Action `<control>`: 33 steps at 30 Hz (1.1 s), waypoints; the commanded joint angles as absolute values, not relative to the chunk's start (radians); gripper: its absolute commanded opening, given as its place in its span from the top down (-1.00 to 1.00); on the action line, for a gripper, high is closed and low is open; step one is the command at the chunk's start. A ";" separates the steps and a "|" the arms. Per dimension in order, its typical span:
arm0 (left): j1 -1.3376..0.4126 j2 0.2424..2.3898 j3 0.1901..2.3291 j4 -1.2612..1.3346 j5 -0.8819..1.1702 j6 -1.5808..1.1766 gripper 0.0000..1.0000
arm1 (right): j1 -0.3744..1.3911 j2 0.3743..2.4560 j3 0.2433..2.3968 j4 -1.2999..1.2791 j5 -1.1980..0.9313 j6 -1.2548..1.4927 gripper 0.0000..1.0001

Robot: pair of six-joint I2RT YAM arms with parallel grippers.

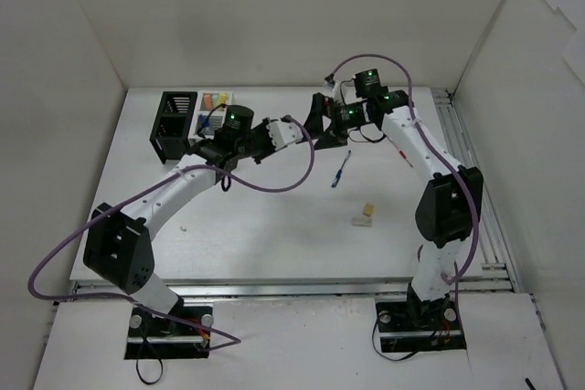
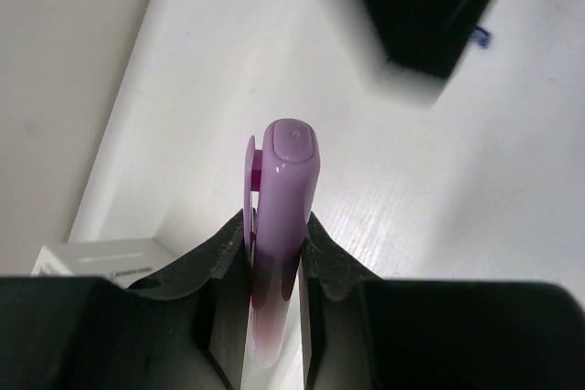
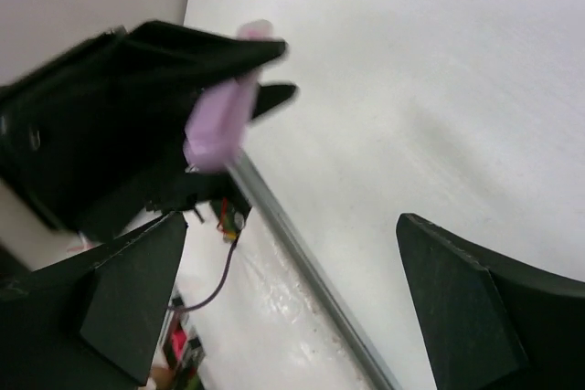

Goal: Sort the stationery into containers
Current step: Place the stationery in the storage box.

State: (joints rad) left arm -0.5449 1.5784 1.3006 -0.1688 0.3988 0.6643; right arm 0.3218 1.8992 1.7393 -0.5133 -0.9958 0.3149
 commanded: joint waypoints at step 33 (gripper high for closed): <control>-0.072 2.036 1.698 0.373 0.169 -0.241 1.00 | 0.100 1.509 1.433 -0.491 -0.437 0.227 -0.96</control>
